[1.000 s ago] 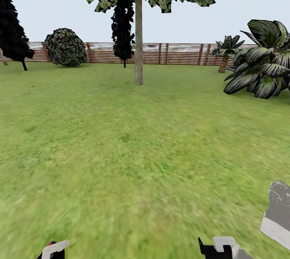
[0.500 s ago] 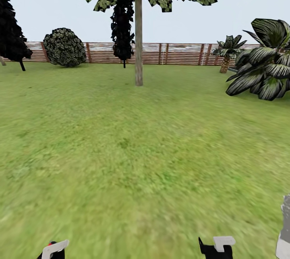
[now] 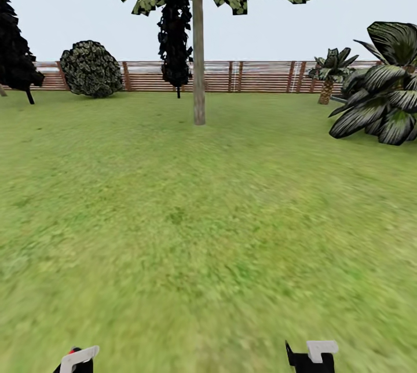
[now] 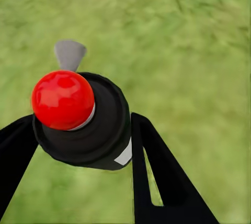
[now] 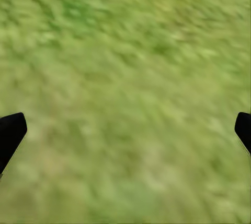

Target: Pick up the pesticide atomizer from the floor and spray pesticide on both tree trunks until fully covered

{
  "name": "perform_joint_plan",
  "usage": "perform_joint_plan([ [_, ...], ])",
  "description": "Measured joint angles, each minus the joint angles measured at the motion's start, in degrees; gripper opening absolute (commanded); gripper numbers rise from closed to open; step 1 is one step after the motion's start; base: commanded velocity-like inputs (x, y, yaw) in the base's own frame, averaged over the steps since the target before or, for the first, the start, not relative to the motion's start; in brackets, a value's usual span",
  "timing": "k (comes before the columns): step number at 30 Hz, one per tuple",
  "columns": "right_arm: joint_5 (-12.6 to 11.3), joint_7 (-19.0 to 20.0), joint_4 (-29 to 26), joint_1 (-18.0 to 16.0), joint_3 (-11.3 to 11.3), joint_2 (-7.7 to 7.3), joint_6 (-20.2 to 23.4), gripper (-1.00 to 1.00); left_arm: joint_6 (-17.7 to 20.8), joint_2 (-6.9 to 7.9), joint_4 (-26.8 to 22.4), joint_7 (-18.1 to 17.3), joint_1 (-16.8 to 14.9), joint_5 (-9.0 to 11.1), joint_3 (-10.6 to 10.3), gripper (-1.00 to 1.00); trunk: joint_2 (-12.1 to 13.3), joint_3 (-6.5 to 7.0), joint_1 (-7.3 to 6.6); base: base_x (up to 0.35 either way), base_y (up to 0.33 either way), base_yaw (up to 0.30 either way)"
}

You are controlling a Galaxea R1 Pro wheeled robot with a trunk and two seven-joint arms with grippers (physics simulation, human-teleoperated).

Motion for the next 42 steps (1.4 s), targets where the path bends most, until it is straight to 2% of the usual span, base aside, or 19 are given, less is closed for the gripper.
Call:
perform_joint_plan([
  [42,0.01,0.07,0.00,0.00,0.05,0.07,0.00,1.00,-0.04,0.00,-0.03,0.00,0.00,0.01,0.00,-1.00,0.00,0.00,0.00,0.339,0.000,0.000],
])
